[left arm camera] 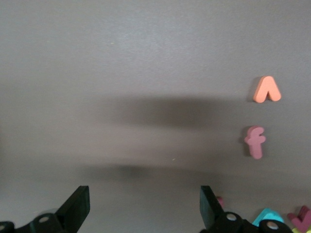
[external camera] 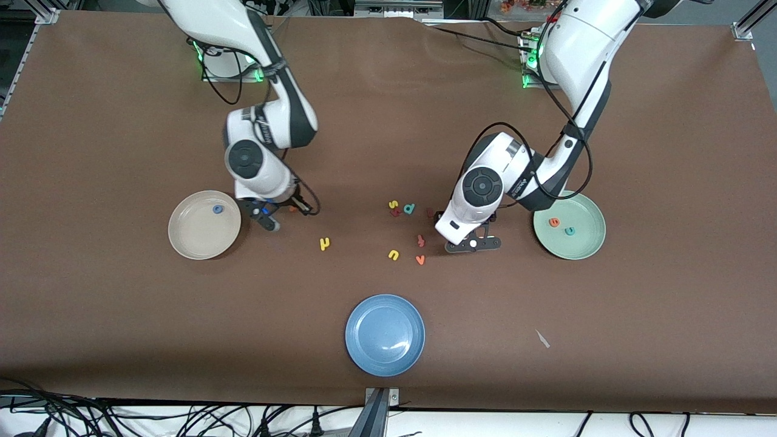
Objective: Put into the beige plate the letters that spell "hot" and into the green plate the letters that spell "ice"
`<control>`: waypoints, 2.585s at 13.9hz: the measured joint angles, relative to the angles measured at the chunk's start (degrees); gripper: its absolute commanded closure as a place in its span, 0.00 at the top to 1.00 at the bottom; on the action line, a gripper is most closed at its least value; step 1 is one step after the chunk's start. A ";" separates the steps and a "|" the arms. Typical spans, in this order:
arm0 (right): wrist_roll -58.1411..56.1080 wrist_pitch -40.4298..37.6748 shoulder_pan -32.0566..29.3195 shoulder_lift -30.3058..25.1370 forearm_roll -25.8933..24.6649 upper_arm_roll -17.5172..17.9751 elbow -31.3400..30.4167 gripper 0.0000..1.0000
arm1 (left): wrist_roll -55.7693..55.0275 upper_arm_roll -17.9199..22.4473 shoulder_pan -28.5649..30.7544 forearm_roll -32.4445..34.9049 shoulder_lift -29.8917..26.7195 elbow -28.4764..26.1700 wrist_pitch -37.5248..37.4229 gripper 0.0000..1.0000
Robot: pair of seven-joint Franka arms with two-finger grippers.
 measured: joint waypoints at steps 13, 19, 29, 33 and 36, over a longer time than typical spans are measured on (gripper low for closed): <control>-40.84 -0.07 -1.22 -7.10 0.03 -19.54 -11.09 1.00 | -9.03 -0.18 -5.66 0.00 3.61 0.09 5.08 0.61; -30.61 -1.00 -0.81 -4.79 0.06 -12.51 -4.80 1.00 | -9.30 -0.16 -6.57 0.00 4.63 -0.01 5.03 0.12; -19.06 -2.07 -0.26 10.00 2.88 1.99 14.85 1.00 | -5.92 0.33 -4.57 0.00 4.08 1.68 0.98 0.00; -18.17 -2.09 -0.27 16.42 2.91 3.25 20.71 1.00 | 9.73 0.48 3.37 0.00 -0.84 2.92 -10.90 0.00; -18.36 -2.11 -0.62 18.10 2.91 3.23 22.18 1.00 | 18.87 0.72 8.34 0.54 -3.09 2.54 -17.22 0.00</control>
